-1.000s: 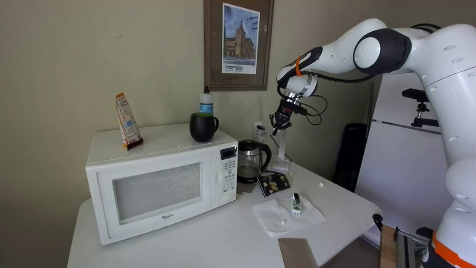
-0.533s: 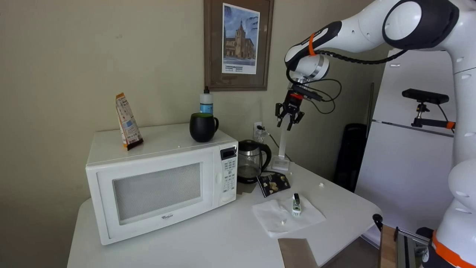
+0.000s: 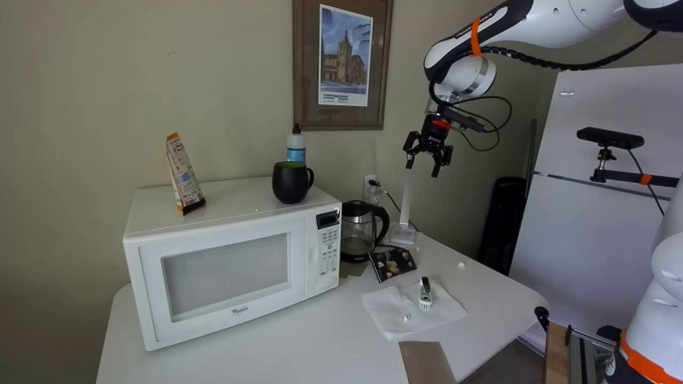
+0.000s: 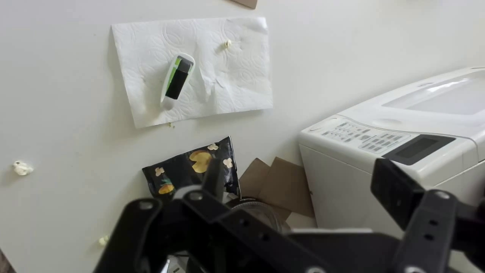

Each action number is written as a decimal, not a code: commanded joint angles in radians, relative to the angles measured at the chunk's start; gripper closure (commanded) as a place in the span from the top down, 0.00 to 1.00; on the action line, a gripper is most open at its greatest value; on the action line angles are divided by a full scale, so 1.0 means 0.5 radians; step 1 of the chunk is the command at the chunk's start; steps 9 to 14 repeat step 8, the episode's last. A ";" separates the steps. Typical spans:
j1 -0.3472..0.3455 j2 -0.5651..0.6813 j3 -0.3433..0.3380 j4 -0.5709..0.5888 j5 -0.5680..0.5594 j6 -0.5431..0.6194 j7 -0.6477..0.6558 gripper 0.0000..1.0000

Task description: Press the black switch on the kettle

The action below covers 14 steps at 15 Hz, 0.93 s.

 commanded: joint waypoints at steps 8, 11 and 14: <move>0.050 -0.177 -0.128 -0.207 -0.002 0.203 -0.246 1.00; 0.050 -0.177 -0.128 -0.207 -0.002 0.203 -0.246 1.00; 0.050 -0.177 -0.128 -0.207 -0.002 0.203 -0.246 1.00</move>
